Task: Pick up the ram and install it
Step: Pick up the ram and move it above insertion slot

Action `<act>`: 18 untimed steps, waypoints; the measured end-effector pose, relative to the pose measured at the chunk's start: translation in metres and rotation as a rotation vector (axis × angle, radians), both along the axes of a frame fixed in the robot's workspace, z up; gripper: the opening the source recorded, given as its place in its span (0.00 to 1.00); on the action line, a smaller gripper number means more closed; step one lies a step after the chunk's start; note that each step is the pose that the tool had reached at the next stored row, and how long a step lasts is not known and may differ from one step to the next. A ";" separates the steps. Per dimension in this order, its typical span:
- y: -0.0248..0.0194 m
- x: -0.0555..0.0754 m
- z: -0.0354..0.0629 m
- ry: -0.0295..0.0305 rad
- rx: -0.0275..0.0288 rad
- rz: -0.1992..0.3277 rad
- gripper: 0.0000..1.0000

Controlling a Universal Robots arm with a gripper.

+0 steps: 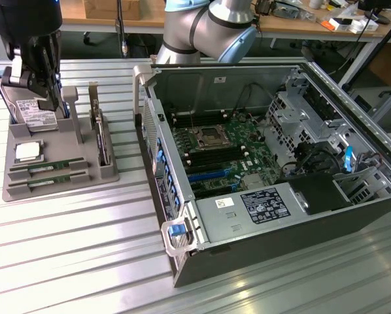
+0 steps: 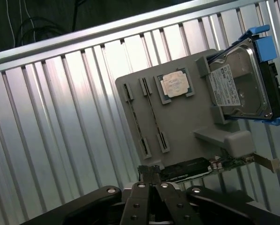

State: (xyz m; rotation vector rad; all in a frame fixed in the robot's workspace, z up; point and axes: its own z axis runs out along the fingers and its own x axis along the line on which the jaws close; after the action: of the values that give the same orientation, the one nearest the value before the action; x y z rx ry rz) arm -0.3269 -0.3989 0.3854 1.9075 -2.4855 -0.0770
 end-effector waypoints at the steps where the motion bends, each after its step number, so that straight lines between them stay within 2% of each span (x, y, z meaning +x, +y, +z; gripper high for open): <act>1: 0.0000 0.000 0.0000 0.0001 0.0000 0.010 0.11; 10: 0.0000 0.000 -0.0001 0.0000 0.0000 0.082 0.11; 16: 0.0000 0.000 -0.0001 0.0000 0.0000 0.085 0.11; 17: 0.0000 0.000 -0.0001 0.0000 0.0000 0.085 0.11; 18: 0.0000 0.000 -0.0001 0.0000 0.0000 0.085 0.17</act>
State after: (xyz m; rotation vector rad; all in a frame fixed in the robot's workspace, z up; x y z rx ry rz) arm -0.3269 -0.3989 0.3854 2.0102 -2.4005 -0.0763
